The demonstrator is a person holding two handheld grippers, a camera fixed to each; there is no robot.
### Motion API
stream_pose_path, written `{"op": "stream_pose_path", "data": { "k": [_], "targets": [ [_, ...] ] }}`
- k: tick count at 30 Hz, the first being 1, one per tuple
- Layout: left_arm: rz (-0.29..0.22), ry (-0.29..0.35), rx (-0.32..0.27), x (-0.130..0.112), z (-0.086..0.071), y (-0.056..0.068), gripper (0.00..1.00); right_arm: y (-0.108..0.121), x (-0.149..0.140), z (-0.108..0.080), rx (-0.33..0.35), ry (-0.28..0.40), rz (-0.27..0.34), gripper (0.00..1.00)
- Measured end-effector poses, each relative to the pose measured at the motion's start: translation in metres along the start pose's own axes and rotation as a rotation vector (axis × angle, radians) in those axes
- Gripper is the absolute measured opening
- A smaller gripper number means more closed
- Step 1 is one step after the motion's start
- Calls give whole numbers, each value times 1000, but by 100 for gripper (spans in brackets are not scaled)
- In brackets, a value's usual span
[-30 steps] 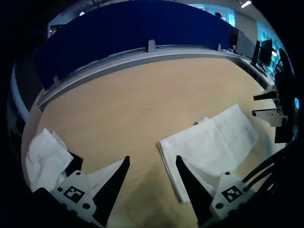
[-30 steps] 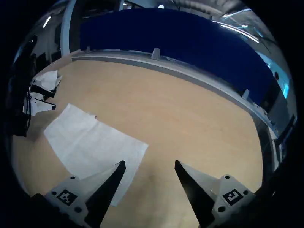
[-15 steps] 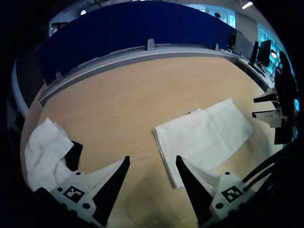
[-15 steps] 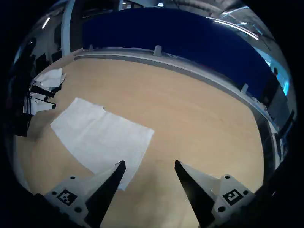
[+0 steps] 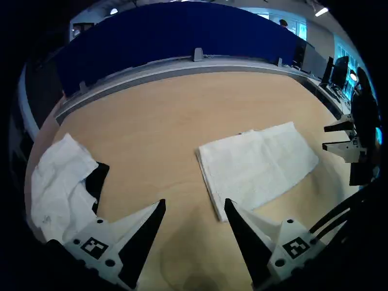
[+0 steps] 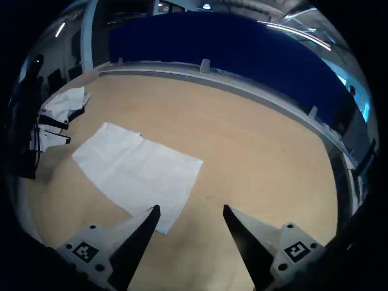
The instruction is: Fold towel
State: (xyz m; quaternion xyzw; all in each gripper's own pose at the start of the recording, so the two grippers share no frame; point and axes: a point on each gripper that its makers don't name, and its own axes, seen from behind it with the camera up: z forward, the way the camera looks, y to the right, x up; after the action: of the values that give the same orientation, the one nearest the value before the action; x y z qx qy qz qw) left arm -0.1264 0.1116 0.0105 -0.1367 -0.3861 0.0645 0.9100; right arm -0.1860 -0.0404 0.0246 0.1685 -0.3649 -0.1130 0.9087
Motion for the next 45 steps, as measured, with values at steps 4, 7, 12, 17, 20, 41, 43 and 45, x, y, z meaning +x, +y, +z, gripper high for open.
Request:
{"op": "stream_pose_path", "data": {
  "k": [4, 7, 12, 17, 20, 41, 43, 45],
  "targets": [
    [-26, 0, 14, -10, -10, -2, 90, -6, -2, 0, 30, -7, -24, 100],
    [-40, -2, 26, -19, -17, -4, 90, -11, -2, -1, 54, -12, -46, 100],
    [-57, 1, 46, -33, -31, -7, 90, -22, -4, -2, 103, -21, -89, 100],
    [-75, 2, 61, -46, -42, -8, 90, -30, -7, -2, 141, -38, -129, 100],
    [-84, -1, 69, -53, -46, -10, 90, -33, -7, -1, 153, -42, -144, 100],
    [-98, -10, 113, -88, -92, -18, 90, -43, -37, 7, 204, -95, -202, 98],
    [-104, -11, 118, -92, -98, -19, 90, -43, -40, 9, 209, -97, -197, 96],
    [-112, -13, 123, -97, -103, -19, 90, -43, -41, 10, 216, -98, -187, 94]
  ]
}}
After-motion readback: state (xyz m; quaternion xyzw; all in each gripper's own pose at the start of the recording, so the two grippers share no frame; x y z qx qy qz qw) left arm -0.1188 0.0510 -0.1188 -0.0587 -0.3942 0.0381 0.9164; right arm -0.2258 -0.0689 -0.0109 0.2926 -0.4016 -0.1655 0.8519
